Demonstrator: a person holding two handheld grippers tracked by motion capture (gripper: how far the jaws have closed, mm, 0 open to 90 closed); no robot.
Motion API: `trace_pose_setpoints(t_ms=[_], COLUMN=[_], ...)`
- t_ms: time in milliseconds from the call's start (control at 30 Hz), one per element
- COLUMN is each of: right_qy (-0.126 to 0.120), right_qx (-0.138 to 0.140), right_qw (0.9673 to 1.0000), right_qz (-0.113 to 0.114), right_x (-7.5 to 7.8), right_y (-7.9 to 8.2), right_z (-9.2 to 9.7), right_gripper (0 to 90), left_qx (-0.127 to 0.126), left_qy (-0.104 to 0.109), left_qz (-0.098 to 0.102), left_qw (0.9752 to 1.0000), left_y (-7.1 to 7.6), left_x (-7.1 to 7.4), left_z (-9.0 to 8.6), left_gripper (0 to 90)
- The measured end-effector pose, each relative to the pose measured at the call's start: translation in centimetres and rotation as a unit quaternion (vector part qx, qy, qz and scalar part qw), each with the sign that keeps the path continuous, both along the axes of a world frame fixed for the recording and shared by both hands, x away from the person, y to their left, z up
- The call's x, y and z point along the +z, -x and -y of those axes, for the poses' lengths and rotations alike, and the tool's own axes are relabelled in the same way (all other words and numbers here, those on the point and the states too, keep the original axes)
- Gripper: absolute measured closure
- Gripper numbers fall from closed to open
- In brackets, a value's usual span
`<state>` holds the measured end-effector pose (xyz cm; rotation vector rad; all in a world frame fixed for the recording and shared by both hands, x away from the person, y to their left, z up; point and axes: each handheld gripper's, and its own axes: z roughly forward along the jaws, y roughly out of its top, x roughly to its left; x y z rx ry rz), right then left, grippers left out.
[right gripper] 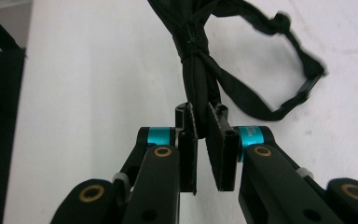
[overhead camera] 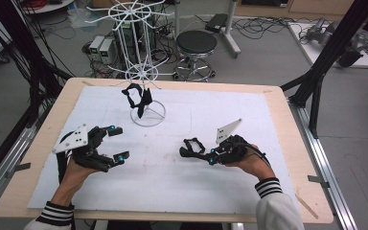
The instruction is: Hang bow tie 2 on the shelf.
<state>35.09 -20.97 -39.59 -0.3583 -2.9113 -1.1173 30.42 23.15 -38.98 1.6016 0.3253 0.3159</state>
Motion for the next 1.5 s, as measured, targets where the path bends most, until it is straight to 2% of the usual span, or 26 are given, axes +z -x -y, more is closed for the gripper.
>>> trace_pose_setpoints(t_ms=[333,367,567,800,1067,1400,1500], right_qy=[-0.075,-0.083,-0.122,-0.158,-0.18,-0.175,-0.171], right_qx=[0.002,0.001,-0.013,-0.006,0.009,0.02,0.027], right_qw=[0.9971,0.9965,0.9924,0.9874,0.9836,0.9843,0.9848], right_qz=[0.008,0.013,0.001,-0.007,-0.008,-0.002,-0.001], right_x=[1.6,1.7,2.2,2.7,3.5,4.3,4.6], right_y=[0.5,0.5,0.6,0.9,1.2,1.5,1.6], right_z=[-0.8,-1.0,-1.7,-2.3,-2.9,-3.8,-4.3], right_gripper=[83.2,83.2,83.3,83.2,83.2,83.2,83.2], left_qx=[-0.01,-0.011,-0.019,-0.031,-0.05,-0.087,-0.093], left_qy=[-0.016,-0.018,-0.035,-0.046,-0.061,-0.078,-0.082], left_qz=[0.009,0.009,0.014,0.013,0.01,0.014,0.019], left_qw=[0.9998,0.9997,0.9991,0.9984,0.9968,0.9931,0.992], left_y=[0.0,0.0,-0.2,-0.4,-0.6,-0.7,-0.7], left_x=[1.3,1.5,2.6,3.5,4.1,5.2,5.4], left_z=[1.0,1.1,1.8,2.7,4.1,6.3,6.8], left_gripper=[14.3,14.4,15.1,17.3,19.1,21.0,24.2])
